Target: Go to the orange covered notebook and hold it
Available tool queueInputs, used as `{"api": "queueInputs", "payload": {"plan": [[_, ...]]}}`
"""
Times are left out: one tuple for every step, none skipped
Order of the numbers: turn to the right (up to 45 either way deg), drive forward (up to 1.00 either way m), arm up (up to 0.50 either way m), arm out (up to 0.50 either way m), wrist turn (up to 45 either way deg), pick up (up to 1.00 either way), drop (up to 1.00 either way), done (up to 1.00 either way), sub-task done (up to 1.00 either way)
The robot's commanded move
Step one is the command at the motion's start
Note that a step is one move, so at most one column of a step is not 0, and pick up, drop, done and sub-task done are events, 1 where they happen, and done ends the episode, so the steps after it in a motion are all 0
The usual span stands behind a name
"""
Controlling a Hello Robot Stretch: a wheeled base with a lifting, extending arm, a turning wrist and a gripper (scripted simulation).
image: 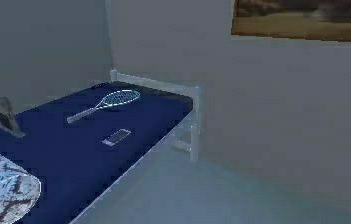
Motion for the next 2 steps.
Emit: {"api": "queueInputs", "payload": {"plan": [[-45.0, 0.0, 0.0, 0.0, 0.0, 0.0, 0.0, 0.0, 0.0], [-15.0, 0.0, 0.0, 0.0, 0.0, 0.0, 0.0, 0.0, 0.0]]}}
